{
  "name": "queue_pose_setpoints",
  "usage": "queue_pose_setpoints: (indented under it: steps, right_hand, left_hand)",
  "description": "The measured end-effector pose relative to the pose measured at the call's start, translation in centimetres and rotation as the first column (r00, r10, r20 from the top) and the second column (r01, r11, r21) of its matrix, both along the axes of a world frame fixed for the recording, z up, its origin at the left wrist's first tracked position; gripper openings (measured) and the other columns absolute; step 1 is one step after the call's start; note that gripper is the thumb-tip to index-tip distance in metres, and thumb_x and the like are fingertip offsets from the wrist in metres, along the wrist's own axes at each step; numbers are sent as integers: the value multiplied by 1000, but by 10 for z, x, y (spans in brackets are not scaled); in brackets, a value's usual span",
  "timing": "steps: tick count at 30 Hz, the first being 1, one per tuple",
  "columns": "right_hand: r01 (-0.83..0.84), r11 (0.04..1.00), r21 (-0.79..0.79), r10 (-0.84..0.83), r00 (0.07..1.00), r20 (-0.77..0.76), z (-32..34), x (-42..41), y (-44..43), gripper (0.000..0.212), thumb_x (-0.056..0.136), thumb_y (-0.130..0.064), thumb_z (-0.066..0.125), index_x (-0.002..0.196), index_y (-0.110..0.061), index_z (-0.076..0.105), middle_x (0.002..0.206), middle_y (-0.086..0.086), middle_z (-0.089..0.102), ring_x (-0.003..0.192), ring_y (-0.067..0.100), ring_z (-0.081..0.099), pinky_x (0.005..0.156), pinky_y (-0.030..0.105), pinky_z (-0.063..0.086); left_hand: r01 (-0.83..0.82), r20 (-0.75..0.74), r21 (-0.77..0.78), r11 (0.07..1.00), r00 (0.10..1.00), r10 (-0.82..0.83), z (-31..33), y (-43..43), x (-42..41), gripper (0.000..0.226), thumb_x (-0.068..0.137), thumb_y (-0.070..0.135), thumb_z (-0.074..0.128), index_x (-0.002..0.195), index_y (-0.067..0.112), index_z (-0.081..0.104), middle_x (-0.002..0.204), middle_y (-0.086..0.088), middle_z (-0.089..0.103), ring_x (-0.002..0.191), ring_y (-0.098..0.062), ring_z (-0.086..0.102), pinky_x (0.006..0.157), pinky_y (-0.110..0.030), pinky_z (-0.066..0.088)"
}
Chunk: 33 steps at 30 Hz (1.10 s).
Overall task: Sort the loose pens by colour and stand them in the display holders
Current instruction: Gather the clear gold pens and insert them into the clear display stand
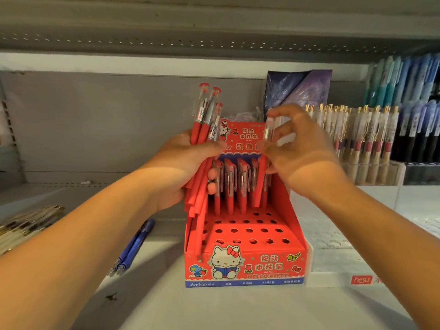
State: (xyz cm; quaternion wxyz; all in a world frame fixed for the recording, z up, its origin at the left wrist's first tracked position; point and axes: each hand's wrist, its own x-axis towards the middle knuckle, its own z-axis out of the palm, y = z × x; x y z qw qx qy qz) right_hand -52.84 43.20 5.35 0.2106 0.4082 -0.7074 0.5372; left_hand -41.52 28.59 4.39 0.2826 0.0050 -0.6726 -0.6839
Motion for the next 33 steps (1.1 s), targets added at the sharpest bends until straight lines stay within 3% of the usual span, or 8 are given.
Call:
queue_pose_setpoints:
  steps: [8, 12, 17, 23, 24, 26, 29, 33]
  right_hand:
    - [123, 966, 226, -92, 986, -142, -14, -1, -4, 42, 82, -20, 75, 107, -39, 46, 80, -11, 56, 75, 20, 65, 72, 39, 56]
    - [118, 958, 259, -99, 991, -86, -15, -3, -4, 37, 84, -22, 73, 92, -39, 41, 77, -3, 62, 68, 20, 67, 68, 43, 59]
    - [141, 836, 531, -145, 989, -35, -21, -3, -8, 13, 92, -22, 62, 97, -28, 51, 88, 6, 68, 78, 29, 69, 73, 45, 59]
    - [299, 849, 437, -192, 943, -272, -15, 3, -1, 17, 90, -32, 60, 104, -31, 68, 99, -2, 64, 82, 19, 58, 74, 27, 47]
    - [245, 898, 365, -145, 949, -279, -15, 7, -2, 17, 89, -31, 61, 104, -31, 69, 96, -3, 62, 80, 16, 55, 72, 26, 45]
    - [-22, 976, 216, 43, 995, -94, -15, 18, -6, 10, 87, -29, 66, 96, -32, 69, 87, -11, 64, 72, 6, 57, 67, 22, 46]
    - [-333, 932, 147, 295, 928, 229, -16, 29, -11, 16, 86, -32, 69, 101, -33, 65, 87, -10, 69, 56, -5, 55, 51, 12, 37]
    - [-475, 880, 15, 435, 818, 376, -16, 36, -14, 23, 89, -17, 66, 106, -30, 57, 82, -6, 74, 52, 6, 56, 37, 19, 34]
  left_hand:
    - [35, -43, 79, 996, 999, -31, 1, 1, 1, 13, 92, 10, 63, 90, 13, 50, 67, -2, 49, 43, -12, 43, 38, -22, 38]
    - [-6, -55, 114, 993, 998, 12, 2, 1, 1, 12, 92, 10, 65, 88, 13, 54, 63, 0, 55, 43, -13, 46, 38, -22, 39]
    - [-46, -51, 73, 996, 997, 50, 2, 1, 2, 9, 94, 13, 63, 95, 9, 56, 67, -1, 64, 45, -14, 52, 40, -24, 44]
    - [-75, -71, 82, 994, 994, 81, 1, 4, 1, 6, 94, 13, 63, 95, 11, 57, 72, -2, 68, 44, -14, 54, 42, -26, 47]
    - [-76, -74, 85, 993, 994, 83, 1, 4, 1, 5, 95, 12, 62, 94, 11, 58, 73, -3, 68, 44, -13, 54, 41, -25, 46]
    - [-57, -75, 105, 993, 995, 65, 1, 5, 1, 5, 95, 11, 62, 94, 10, 57, 78, -7, 69, 43, -13, 52, 39, -23, 43]
    - [-55, -75, 130, 990, 995, 65, 0, 7, -1, 7, 94, 10, 62, 95, 9, 55, 83, -16, 61, 41, -13, 48, 38, -20, 40]
    - [-51, -70, 104, 993, 996, 59, 0, 7, 0, 19, 95, 14, 62, 109, 4, 56, 69, -16, 54, 39, -15, 48, 37, -21, 41]
